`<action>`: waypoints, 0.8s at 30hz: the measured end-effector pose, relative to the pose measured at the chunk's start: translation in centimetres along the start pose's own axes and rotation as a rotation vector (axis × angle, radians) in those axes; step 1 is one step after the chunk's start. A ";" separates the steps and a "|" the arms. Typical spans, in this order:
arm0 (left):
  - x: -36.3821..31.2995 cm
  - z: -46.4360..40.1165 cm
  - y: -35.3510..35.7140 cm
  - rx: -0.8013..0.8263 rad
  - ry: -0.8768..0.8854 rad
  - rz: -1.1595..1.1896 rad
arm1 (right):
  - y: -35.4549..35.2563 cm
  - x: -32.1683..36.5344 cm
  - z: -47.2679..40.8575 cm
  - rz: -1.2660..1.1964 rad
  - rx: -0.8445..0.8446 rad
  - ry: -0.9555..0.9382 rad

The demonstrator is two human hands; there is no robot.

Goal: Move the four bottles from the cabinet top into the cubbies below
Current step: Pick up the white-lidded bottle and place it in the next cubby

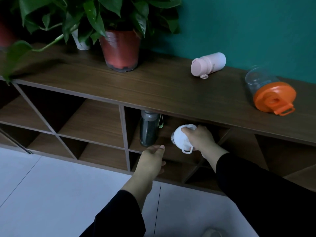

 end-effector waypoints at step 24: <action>-1.4 -0.6 0.1 -0.010 0.036 0.052 | 2.9 -3.7 -4.8 -0.344 0.053 0.301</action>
Point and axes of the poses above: each hand's wrist, its own z-axis away from the middle knuckle, its own y-axis out of the palm, x = y × z, the point moved 10 cm from there along -z, towards the middle knuckle, and after that the axes turned 12 degrees about -y, right-handed, at the moved point
